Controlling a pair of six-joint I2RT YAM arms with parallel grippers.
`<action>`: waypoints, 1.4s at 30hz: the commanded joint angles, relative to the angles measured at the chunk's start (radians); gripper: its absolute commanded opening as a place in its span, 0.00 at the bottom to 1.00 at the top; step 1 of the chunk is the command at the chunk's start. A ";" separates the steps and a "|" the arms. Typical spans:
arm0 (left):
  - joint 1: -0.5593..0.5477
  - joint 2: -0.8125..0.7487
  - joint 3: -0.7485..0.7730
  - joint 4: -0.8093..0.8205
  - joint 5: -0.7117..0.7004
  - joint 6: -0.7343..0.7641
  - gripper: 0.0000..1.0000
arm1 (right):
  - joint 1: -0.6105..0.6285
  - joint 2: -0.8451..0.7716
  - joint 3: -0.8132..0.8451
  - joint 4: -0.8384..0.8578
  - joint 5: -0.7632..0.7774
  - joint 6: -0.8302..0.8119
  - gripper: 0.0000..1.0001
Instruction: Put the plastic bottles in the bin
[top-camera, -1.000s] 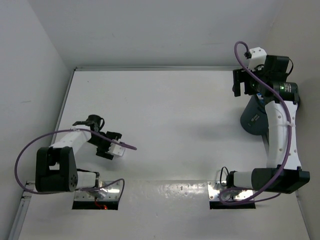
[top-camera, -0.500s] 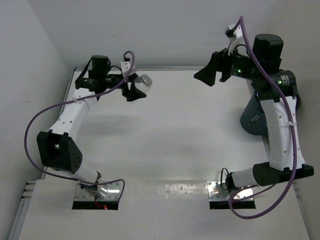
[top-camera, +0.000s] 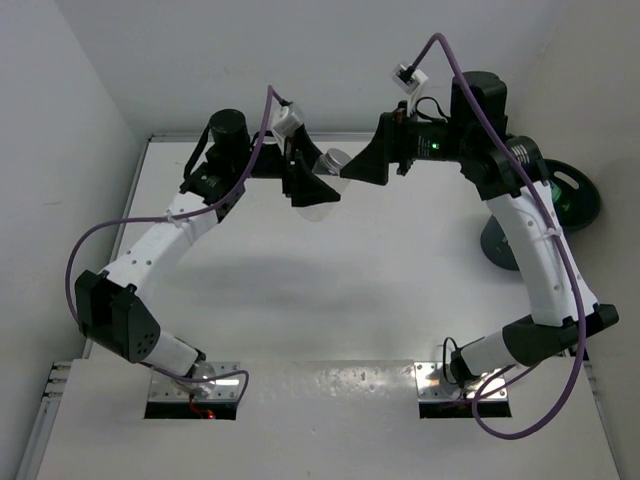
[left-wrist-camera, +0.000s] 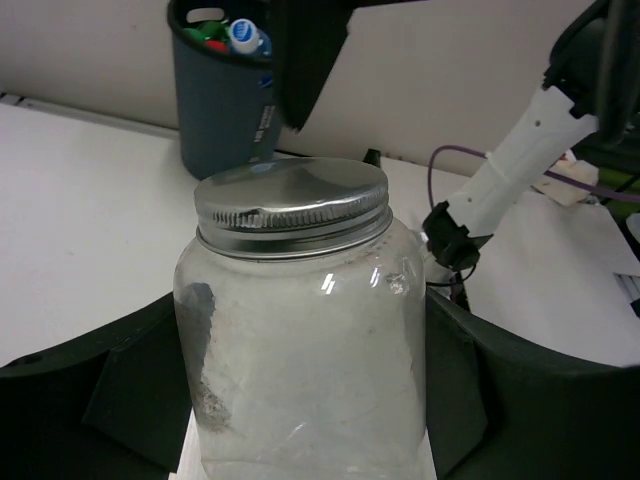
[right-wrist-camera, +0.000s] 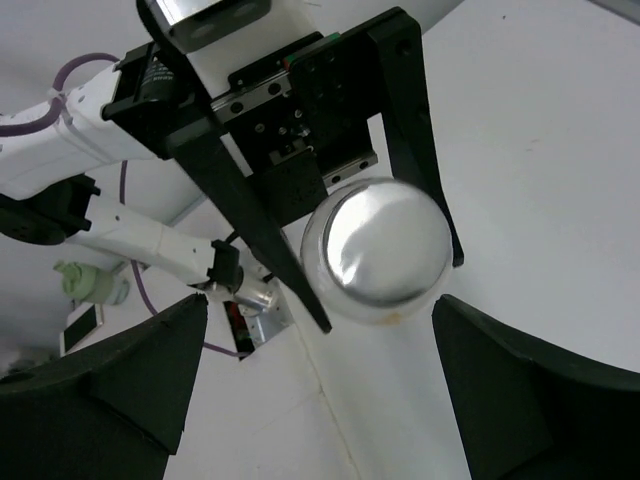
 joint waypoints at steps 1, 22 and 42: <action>-0.038 -0.044 0.036 0.077 0.003 -0.066 0.39 | 0.008 -0.013 -0.011 0.053 -0.045 0.037 0.93; -0.124 -0.072 0.027 0.046 -0.060 0.014 0.40 | 0.008 -0.045 -0.100 0.047 -0.086 0.021 0.47; 0.002 -0.124 0.018 -0.219 -0.226 0.148 1.00 | -0.156 -0.074 -0.076 0.010 -0.014 0.000 0.00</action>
